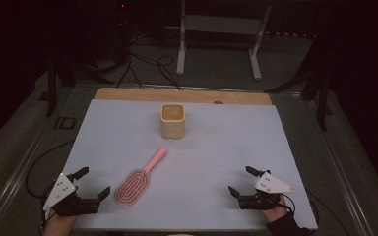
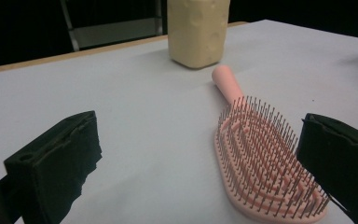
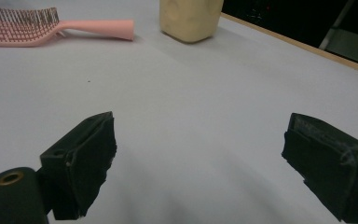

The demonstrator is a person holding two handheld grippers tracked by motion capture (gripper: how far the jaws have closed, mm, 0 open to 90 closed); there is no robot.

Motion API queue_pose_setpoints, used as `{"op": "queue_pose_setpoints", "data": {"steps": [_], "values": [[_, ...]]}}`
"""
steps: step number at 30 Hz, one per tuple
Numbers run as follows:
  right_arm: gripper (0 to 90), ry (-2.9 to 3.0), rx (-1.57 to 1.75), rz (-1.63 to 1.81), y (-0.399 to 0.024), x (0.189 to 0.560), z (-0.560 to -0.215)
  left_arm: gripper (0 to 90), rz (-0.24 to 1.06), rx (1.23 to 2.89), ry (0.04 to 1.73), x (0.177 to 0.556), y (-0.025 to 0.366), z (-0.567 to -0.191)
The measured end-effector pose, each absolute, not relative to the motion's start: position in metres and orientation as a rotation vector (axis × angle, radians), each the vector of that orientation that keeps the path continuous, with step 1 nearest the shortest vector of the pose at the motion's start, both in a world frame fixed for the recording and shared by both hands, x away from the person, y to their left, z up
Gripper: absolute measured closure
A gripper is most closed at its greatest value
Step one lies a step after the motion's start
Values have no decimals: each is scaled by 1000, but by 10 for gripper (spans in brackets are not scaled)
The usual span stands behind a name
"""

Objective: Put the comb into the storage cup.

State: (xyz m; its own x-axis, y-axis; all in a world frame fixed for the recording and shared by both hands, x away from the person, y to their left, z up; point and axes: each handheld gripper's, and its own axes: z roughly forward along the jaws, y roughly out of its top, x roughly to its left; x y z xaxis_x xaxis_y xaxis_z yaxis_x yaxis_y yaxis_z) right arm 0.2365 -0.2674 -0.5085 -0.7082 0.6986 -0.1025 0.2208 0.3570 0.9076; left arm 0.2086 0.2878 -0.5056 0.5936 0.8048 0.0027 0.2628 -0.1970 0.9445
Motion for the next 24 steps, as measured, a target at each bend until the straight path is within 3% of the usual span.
{"op": "queue_pose_setpoints", "data": {"steps": [24], "values": [[93, 2120, 793, 1318, -267, 235, -506, 0, 631, 1754, 879, 209, 283, -495]]}}
